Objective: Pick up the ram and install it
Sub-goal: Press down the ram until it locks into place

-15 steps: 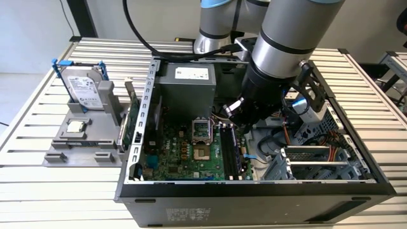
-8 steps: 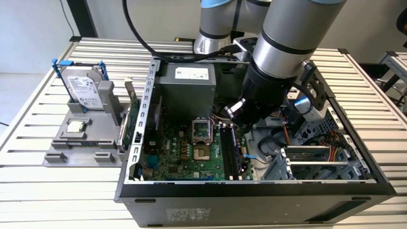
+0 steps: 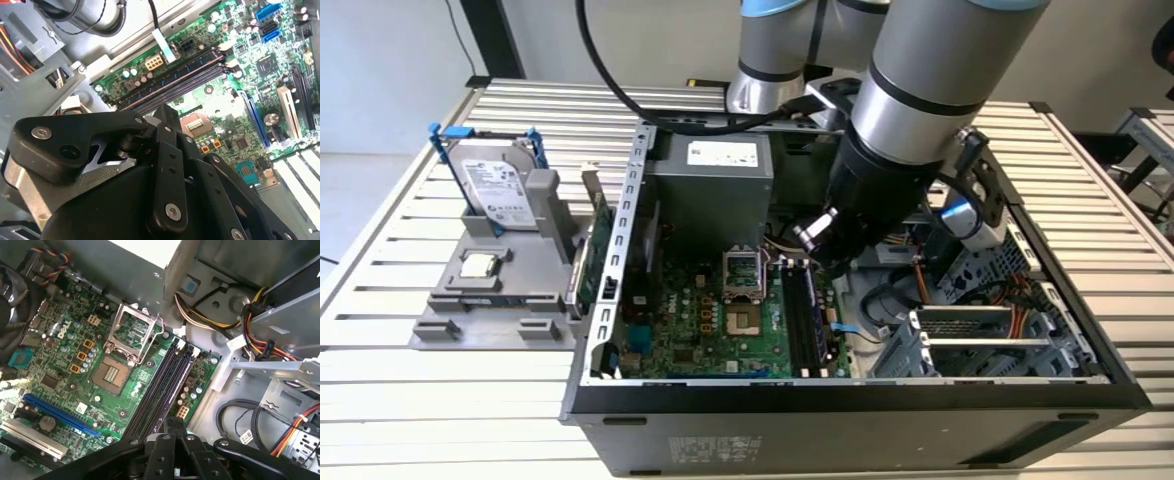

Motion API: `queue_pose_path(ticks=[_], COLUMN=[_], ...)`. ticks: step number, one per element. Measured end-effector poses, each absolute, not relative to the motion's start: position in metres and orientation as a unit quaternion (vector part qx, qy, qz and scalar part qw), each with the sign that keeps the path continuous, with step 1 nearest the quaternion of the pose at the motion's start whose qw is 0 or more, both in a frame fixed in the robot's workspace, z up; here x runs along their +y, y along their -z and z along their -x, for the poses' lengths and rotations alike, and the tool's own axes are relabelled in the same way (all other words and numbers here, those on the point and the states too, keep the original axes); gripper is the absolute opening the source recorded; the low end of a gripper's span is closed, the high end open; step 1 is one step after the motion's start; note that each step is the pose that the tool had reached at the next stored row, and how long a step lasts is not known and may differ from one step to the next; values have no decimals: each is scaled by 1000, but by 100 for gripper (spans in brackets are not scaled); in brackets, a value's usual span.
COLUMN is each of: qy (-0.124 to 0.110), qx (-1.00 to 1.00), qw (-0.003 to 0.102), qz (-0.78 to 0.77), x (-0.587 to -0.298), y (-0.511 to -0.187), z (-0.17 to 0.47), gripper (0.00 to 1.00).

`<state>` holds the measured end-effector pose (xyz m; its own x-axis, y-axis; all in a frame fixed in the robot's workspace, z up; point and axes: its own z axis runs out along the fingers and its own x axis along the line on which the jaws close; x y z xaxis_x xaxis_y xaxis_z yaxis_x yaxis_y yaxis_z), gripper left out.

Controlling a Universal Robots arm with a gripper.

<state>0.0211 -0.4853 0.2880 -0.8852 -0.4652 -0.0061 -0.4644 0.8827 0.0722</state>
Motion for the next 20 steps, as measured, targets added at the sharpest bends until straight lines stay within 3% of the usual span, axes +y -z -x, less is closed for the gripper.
queue_pose_path(ticks=[20], qy=[32], qx=[-918], qw=[-10], qz=[-396], x=[-485], y=[-288], z=[-21], gripper=[0])
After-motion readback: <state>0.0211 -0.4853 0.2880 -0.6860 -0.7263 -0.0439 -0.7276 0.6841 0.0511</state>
